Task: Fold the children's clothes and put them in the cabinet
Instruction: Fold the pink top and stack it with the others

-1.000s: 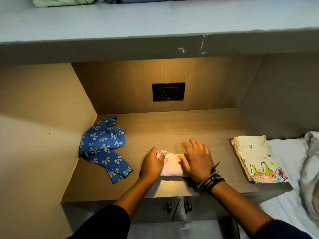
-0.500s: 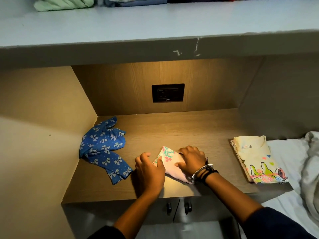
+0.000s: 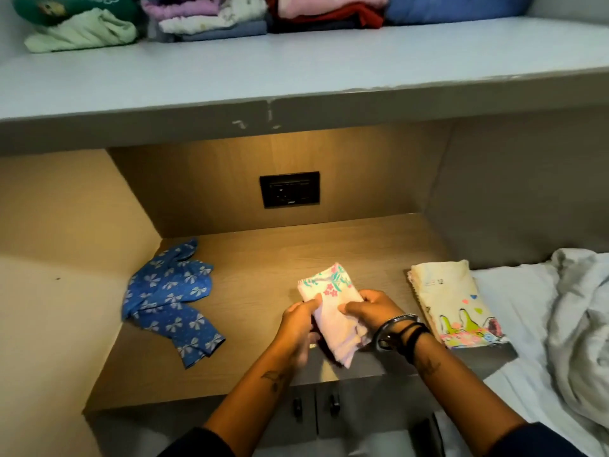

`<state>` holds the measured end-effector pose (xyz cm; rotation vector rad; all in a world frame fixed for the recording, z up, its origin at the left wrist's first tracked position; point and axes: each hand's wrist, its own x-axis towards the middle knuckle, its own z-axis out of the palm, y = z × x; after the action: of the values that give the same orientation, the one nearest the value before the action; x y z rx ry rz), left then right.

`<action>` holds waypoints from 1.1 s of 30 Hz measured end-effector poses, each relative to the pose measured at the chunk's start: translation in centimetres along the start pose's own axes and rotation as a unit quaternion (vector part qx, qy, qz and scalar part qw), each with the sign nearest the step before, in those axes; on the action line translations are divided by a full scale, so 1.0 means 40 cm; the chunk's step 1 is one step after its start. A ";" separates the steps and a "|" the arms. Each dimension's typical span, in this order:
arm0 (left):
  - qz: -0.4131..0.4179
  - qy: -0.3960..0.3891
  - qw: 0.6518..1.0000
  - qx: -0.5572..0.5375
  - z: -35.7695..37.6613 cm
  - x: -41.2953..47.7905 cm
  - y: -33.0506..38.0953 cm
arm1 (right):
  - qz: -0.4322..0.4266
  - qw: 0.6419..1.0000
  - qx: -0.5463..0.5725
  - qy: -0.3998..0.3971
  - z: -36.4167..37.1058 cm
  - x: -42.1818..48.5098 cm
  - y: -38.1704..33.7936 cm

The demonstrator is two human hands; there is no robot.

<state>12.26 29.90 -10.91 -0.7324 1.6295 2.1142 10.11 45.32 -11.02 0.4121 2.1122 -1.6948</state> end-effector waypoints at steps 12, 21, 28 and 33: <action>0.112 -0.115 0.983 0.088 0.485 0.073 -0.046 | -0.074 0.965 -0.082 0.240 -0.439 -0.061 0.045; 0.470 -0.004 0.627 0.621 0.473 0.101 -0.135 | -0.145 0.842 -0.386 0.347 -0.429 -0.048 0.141; 0.420 -0.164 0.566 0.690 0.433 0.142 -0.147 | -0.102 0.806 -0.556 0.176 -0.435 -0.014 0.248; 0.451 -0.103 0.631 0.623 0.247 0.077 -0.096 | -0.133 0.792 -0.559 0.207 -0.369 -0.058 0.136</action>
<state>10.32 40.39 -13.80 0.9113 2.9236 0.7025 12.87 60.98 -11.85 0.0957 3.1281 -0.1696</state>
